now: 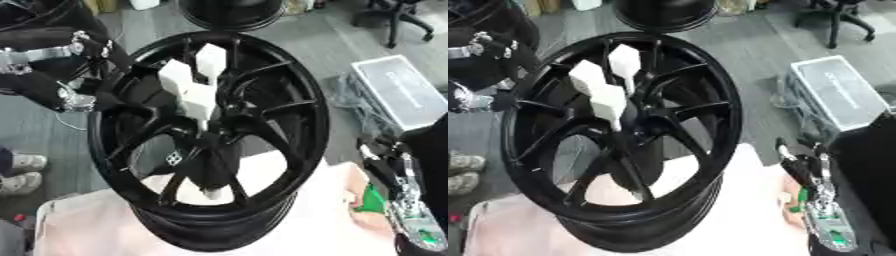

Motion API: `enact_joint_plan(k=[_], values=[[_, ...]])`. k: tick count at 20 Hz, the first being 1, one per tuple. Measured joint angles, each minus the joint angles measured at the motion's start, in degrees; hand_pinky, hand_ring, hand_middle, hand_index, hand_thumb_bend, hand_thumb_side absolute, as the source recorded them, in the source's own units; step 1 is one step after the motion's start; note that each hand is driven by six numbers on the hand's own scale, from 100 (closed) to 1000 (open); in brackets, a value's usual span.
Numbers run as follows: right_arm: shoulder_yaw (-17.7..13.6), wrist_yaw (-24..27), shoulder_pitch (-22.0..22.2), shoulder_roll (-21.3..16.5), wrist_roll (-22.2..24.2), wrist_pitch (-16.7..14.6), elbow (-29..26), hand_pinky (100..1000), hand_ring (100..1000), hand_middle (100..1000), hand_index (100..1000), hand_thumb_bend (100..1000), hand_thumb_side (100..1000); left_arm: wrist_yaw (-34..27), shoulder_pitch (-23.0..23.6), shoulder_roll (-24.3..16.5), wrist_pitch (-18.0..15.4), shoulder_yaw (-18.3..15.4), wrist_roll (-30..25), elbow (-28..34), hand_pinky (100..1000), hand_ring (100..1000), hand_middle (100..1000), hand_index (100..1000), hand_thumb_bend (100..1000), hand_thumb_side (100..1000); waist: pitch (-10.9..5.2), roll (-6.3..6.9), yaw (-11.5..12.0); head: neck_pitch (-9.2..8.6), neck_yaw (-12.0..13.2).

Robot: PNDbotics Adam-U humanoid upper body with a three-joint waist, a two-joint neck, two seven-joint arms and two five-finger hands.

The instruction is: Pull the pin out of the wheel hub.

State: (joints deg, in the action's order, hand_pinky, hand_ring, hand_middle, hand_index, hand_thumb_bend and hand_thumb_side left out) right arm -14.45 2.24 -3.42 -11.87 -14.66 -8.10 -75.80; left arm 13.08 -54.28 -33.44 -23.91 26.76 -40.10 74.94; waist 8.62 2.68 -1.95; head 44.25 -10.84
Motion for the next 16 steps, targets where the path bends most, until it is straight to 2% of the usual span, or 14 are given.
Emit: enact_joint_plan(k=[7, 16], values=[[0.02, 0.00, 0.18, 0.03, 0.04, -0.01, 0.02, 428, 463, 777, 862, 347, 265, -0.15, -1.33, 2.76, 0.75, -0.42, -0.75, -1.49, 561, 565, 805, 806, 378, 740, -0.03, 0.00, 0.02, 0.00, -0.33], [0.45, 0.00, 0.18, 0.07, 0.45, -0.06, 0.05, 427, 462, 777, 861, 346, 264, 2.68, -3.35, 6.60, -0.07, -1.96, 0.07, -5.54, 563, 562, 809, 808, 387, 727, -0.05, 0.06, -0.40, -0.54, -0.58]])
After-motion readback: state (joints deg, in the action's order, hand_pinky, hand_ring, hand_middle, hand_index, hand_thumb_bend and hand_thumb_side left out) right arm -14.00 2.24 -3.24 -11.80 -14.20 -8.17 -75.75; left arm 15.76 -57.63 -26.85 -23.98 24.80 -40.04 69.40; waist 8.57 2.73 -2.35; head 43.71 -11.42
